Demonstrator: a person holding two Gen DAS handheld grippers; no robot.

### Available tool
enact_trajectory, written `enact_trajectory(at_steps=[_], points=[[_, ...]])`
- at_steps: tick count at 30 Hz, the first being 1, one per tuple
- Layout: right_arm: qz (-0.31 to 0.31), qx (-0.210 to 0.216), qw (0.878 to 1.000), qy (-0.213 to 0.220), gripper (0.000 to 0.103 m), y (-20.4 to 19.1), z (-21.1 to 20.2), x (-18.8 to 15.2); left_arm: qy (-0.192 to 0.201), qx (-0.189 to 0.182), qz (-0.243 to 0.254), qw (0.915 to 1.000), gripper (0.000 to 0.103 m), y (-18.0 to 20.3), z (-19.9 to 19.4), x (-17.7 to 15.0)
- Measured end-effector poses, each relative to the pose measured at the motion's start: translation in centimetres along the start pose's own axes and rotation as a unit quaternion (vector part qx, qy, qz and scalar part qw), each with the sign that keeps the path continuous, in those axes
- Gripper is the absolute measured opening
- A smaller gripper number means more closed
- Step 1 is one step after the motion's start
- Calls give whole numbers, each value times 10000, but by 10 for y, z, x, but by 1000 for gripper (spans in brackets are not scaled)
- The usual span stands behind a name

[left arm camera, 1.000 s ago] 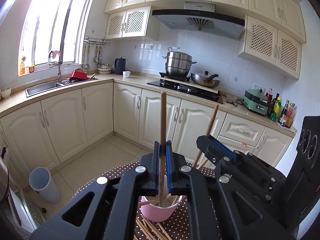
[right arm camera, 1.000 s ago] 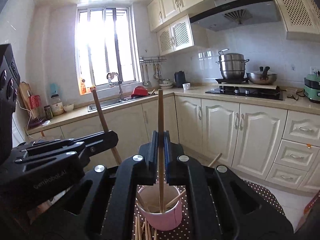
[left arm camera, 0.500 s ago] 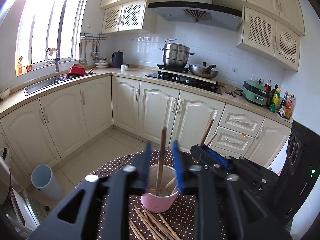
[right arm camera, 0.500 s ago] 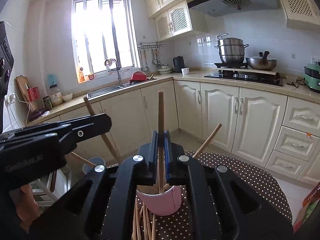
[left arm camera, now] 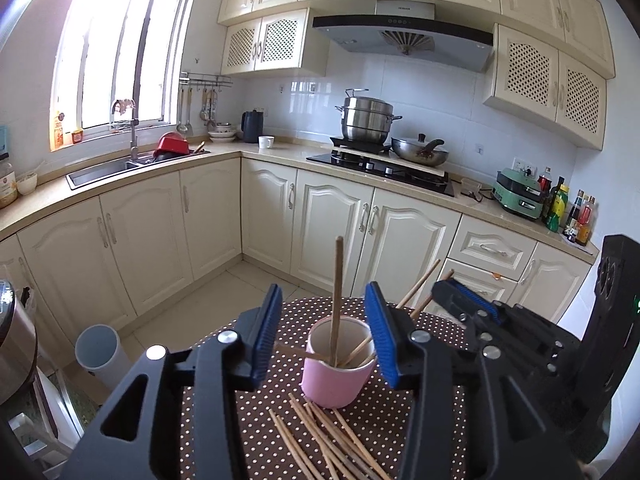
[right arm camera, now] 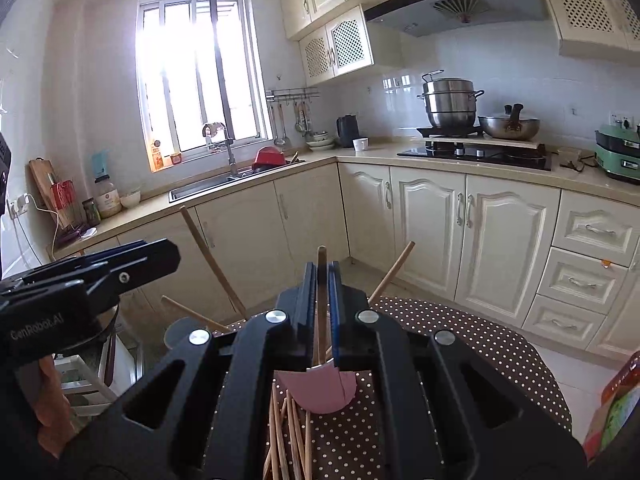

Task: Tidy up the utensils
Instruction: 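Open the right gripper over the pink cup while the left gripper returns to the pile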

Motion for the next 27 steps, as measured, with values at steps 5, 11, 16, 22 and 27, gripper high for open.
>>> enact_trajectory(at_steps=[5,11,16,22,27], points=[[36,-25,10000,33,7,1,-17,-6,47,43,-155,9999,47,-16,-23,-14],[47,-33,10000,3,7,4,-31,-17,-15,105,-279,9996,48,-35,-40,-38],[27,-44,9999,-96,7,4,-36,-32,-262,151,-428,9986,48,-50,-35,-66],[83,-26,9990,-447,7,7,-24,-67,-1003,156,-562,9932,48,-59,3,-108],[163,11,9963,-840,7,11,-7,-96,-2075,-156,-788,9749,48,-63,50,-145]])
Point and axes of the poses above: each gripper's, at about its wrist camera, not at the fingertips, and z roughly the way its jaws point, y to its right, x to its top, the point moved 5 cm from there along z, roughly the way its jaws point, and after that the axes turned 11 degrees about -y, right-handed, at the moved point
